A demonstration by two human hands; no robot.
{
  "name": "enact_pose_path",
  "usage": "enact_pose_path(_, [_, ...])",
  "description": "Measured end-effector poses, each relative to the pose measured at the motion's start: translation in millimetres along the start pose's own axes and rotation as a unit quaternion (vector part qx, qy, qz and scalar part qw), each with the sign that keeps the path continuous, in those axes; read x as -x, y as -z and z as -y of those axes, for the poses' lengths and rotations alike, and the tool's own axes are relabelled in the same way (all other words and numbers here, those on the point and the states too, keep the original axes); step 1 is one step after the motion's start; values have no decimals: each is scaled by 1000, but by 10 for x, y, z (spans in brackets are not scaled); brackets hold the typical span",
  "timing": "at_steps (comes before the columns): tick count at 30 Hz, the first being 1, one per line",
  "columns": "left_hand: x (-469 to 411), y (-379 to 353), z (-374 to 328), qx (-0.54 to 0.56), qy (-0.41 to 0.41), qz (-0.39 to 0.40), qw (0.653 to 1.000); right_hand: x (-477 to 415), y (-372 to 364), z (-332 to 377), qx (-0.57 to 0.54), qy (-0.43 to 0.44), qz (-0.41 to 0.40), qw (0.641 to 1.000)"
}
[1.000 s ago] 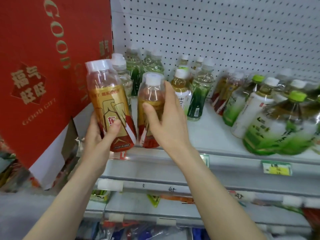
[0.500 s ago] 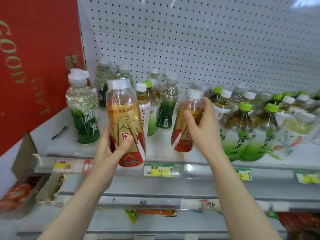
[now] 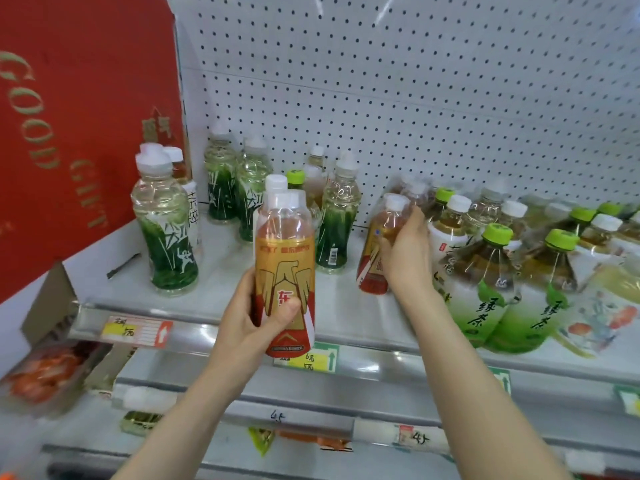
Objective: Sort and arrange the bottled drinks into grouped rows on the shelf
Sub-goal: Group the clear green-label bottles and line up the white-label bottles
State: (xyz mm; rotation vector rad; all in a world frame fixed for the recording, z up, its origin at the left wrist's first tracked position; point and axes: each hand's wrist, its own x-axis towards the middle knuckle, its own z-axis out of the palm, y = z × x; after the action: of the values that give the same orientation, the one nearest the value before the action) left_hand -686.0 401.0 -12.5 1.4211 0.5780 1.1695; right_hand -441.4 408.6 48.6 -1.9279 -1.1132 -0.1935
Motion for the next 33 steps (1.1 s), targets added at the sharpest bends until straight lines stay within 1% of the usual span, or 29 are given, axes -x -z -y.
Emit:
enact_pose_path(2, [-22, -59, 27, -16, 6, 10, 1000, 133, 148, 165, 2, 72, -51, 996])
enact_pose_path(3, [-43, -99, 40, -27, 9, 16, 999, 211, 227, 256, -29, 108, -47, 993])
enact_pose_path(4, [-69, -144, 55, -35, 12, 21, 999, 294, 306, 362, -80, 127, -3, 989])
enact_pose_path(5, [-99, -197, 71, -39, 14, 26, 999, 377, 382, 478, -141, 123, 69, 980])
enact_pose_path(6, [-133, -257, 88, -42, 13, 29, 999, 444, 435, 563, -172, 112, 137, 969])
enact_pose_path(7, [-166, -320, 109, -47, 12, 31, 998, 477, 471, 619, -170, 110, 175, 964])
enact_pose_path(8, [-200, -387, 128, -56, 12, 33, 998, 471, 483, 635, -147, 116, 182, 965])
enact_pose_path(10, [-267, -511, 142, -82, 11, 45, 996, 406, 522, 612, -106, 117, 157, 975])
enact_pose_path(12, [-336, -601, 115, -117, 2, 65, 991, 294, 549, 492, -102, 84, 140, 981])
enact_pose_path(14, [-390, -633, 57, -148, -21, 65, 987, 204, 564, 347, -93, 71, 122, 986])
enact_pose_path(16, [-390, -578, -34, -174, -73, 24, 982, 145, 542, 234, -71, 69, 103, 990])
enact_pose_path(18, [-348, -399, -119, -196, -153, -39, 968, 112, 477, 146, -53, 58, 102, 992])
enact_pose_path(20, [-322, -116, -189, -237, -226, -116, 938, 94, 401, 56, -39, 46, 91, 994])
enact_pose_path(22, [-349, 222, -258, -281, -266, -185, 903, 71, 358, -11, -21, 29, 71, 997])
enact_pose_path(23, [-382, 394, -298, -297, -269, -217, 890, 59, 357, -26, -7, 20, 67, 998])
enact_pose_path(25, [-476, 709, -376, -326, -245, -276, 870, 55, 374, -18, 22, 0, 69, 997])
enact_pose_path(26, [-534, 851, -408, -343, -226, -301, 861, 64, 382, 11, 40, -2, 61, 997])
enact_pose_path(27, [-597, 978, -431, -363, -207, -316, 852, 84, 386, 65, 60, 11, 34, 998])
enact_pose_path(28, [-660, 1083, -451, -383, -186, -322, 846, 112, 389, 150, 75, 44, -9, 996])
enact_pose_path(29, [-725, 1163, -476, -398, -162, -319, 844, 149, 387, 270, 76, 90, -55, 992])
enact_pose_path(30, [-791, 1219, -504, -408, -138, -311, 848, 179, 373, 424, 63, 137, -84, 985])
enact_pose_path(31, [-859, 1253, -530, -413, -116, -299, 852, 191, 345, 595, 43, 174, -84, 980])
enact_pose_path(33, [-977, 1278, -565, -423, -95, -273, 859, 144, 244, 929, 11, 226, -35, 973])
